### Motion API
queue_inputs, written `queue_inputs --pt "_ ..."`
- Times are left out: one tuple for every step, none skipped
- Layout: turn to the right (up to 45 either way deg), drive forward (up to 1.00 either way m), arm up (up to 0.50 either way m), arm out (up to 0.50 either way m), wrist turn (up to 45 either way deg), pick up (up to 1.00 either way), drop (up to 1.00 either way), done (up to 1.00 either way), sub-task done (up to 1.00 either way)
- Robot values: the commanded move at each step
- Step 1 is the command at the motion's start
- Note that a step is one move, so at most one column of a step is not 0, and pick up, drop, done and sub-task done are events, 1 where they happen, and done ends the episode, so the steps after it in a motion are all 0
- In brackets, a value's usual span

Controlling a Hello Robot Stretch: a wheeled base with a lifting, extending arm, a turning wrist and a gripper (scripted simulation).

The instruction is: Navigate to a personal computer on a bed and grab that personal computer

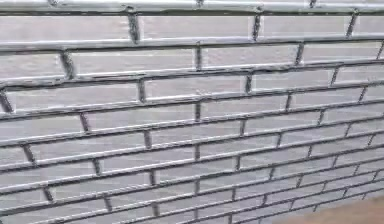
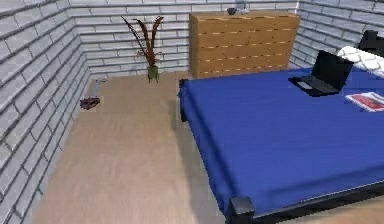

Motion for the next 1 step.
queue_inputs --pt "45.0 0.0 0.0 0.0 0.0 0.0 0.0 0.0 0.0"
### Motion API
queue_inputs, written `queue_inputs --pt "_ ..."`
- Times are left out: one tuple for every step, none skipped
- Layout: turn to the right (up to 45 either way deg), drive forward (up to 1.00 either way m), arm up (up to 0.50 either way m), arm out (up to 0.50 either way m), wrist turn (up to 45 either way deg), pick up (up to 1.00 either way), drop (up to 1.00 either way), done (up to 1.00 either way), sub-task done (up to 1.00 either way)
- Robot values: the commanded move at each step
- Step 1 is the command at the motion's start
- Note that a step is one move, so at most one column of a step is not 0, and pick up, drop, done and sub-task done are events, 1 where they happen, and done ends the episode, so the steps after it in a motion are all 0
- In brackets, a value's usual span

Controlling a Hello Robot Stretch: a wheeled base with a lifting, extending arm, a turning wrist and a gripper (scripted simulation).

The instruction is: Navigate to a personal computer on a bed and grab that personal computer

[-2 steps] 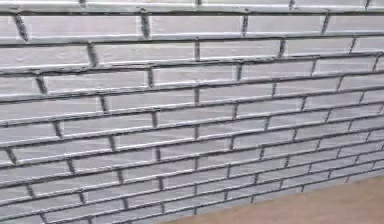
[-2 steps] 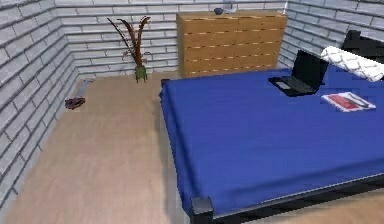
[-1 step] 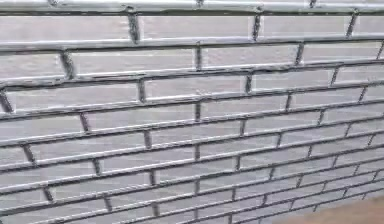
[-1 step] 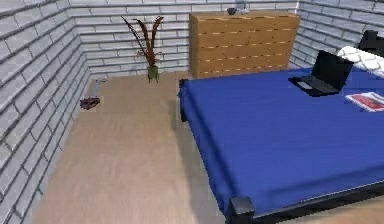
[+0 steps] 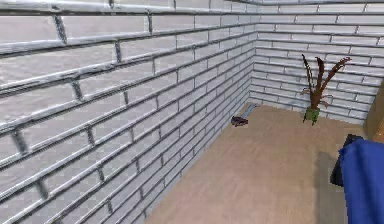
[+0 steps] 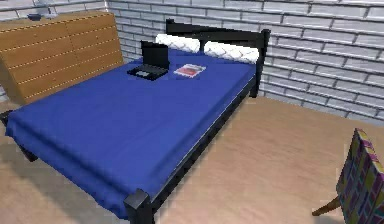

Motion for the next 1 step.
queue_inputs --pt "24.0 0.0 0.0 0.0 0.0 0.0 0.0 0.0 0.0"
